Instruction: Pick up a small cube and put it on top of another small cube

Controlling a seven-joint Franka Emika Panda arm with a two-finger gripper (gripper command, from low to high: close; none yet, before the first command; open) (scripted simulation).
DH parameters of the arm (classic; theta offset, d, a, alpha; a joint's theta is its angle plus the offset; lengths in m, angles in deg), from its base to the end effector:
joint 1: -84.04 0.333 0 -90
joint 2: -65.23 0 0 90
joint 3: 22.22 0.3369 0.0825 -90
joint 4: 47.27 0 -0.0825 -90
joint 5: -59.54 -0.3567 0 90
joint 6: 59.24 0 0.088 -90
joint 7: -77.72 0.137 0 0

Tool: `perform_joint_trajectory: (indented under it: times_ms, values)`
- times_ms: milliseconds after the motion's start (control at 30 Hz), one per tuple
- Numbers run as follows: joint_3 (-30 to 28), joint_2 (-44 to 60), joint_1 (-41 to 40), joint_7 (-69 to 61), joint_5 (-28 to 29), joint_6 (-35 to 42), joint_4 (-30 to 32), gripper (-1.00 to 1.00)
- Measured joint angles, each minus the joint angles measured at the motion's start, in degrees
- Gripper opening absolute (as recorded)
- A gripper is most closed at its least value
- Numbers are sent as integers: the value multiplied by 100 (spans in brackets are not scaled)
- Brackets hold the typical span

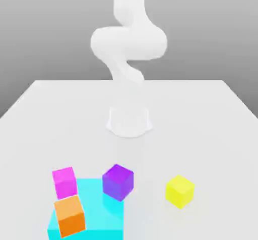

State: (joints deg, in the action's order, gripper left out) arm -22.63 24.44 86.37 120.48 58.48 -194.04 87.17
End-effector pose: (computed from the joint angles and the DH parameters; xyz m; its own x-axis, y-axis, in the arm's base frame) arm 0.3598 0.0118 0.6563 0.5760 -0.6707 0.4673 -0.4863 -0.7407 -0.4636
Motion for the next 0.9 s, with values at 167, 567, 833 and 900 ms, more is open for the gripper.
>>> perform_joint_trajectory:
  times_ms: [167,567,833,900]
  values:
    - [-54,1098,507,-636,-192,-648,565,0]
    - [246,3592,1320,-1843,-294,-2132,1864,0]
    - [200,5236,1596,-1817,304,-3309,2176,0]
    - [157,5652,1631,-1787,342,-3649,2109,0]
